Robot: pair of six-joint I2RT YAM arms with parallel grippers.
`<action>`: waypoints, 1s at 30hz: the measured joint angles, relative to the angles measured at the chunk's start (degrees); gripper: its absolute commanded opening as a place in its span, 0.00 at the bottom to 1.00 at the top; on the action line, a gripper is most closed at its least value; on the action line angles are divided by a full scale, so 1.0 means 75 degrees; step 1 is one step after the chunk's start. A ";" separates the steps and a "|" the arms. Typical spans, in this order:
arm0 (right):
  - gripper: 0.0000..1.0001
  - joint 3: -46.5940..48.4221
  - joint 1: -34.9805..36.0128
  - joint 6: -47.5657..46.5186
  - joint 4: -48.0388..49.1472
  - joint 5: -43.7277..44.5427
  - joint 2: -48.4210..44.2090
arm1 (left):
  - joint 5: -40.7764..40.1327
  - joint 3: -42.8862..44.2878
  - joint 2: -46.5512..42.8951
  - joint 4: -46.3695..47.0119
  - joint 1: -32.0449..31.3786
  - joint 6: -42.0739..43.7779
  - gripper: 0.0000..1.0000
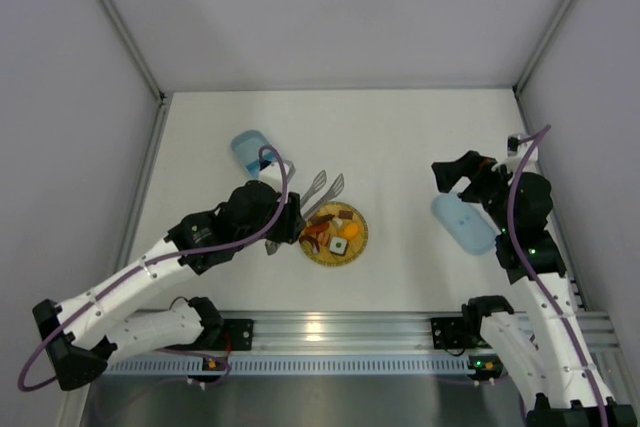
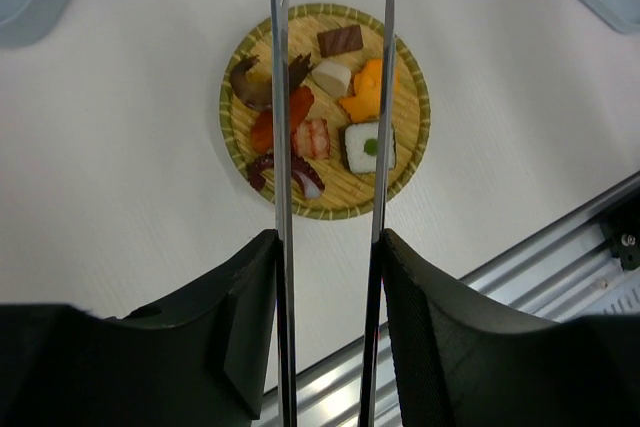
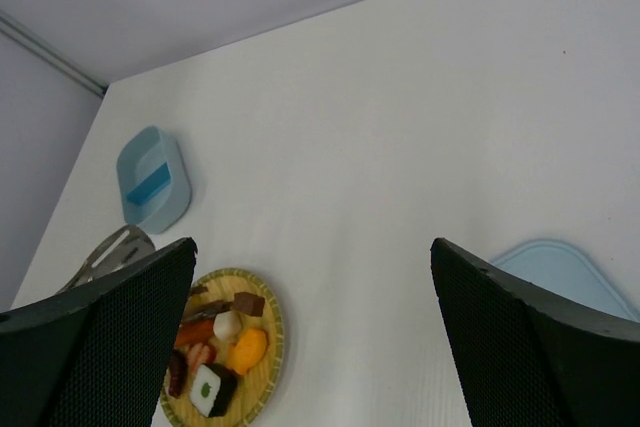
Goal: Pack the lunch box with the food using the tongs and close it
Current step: Pick up the fake food from the plate.
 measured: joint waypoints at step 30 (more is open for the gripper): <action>1.00 -0.0364 0.0003 -0.0029 -0.0172 -0.0006 -0.0326 | 0.1014 -0.0440 -0.0262 -0.1466 -0.0551 -0.0443 0.50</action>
